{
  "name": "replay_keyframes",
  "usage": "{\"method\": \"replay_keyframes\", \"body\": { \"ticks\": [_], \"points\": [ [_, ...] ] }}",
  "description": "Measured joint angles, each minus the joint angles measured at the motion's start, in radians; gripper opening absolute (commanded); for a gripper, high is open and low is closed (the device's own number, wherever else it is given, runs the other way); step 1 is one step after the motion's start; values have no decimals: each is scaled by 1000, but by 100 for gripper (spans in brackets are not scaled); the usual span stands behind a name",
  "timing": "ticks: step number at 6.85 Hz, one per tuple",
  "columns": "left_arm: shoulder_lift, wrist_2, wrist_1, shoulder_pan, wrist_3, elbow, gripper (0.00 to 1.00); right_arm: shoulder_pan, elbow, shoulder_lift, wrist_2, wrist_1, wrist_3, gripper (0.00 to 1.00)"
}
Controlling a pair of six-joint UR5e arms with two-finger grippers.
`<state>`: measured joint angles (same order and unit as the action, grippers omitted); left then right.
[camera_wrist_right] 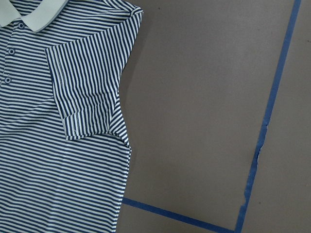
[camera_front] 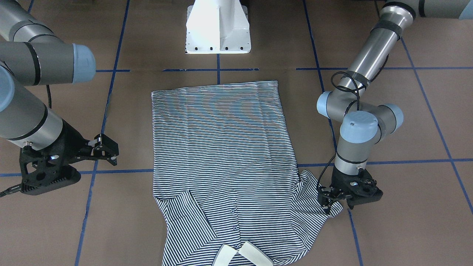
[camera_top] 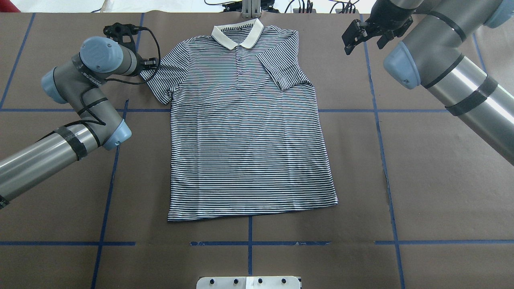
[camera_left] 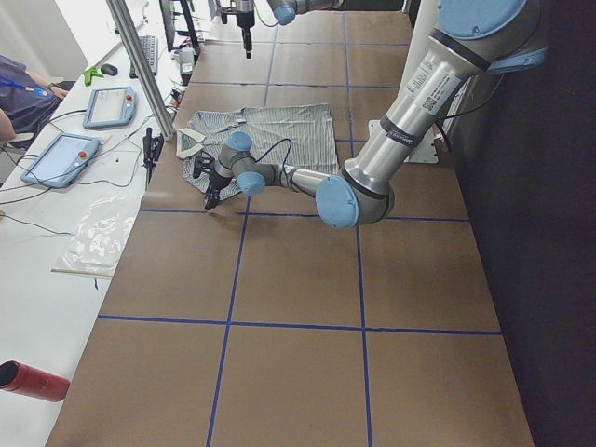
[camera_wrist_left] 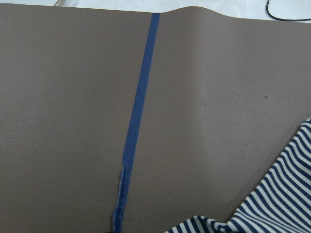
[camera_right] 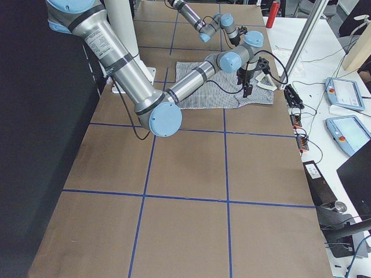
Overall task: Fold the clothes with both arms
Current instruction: 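Release the sleeve and raise the right gripper while the left arm approaches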
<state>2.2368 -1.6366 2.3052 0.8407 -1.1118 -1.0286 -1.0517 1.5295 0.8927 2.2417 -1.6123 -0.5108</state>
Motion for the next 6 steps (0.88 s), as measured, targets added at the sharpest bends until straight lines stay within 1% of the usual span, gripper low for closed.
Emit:
{"method": "replay_keyframes", "body": {
  "ticks": [1, 2, 3, 4, 6],
  "points": [
    [0, 0, -1, 0, 0, 0, 45, 0, 0, 0, 0, 0, 1, 100],
    [0, 1, -2, 0, -2, 0, 23, 1, 1, 1, 0, 1, 2, 100],
    [0, 1, -3, 0, -4, 0, 5, 1, 1, 2, 0, 1, 3, 100],
    [0, 1, -3, 0, -6, 0, 0, 1, 1, 3, 0, 2, 3, 100],
    [3, 1, -5, 0, -9, -4, 0, 1, 1, 3, 0, 3, 3, 100]
  ]
}}
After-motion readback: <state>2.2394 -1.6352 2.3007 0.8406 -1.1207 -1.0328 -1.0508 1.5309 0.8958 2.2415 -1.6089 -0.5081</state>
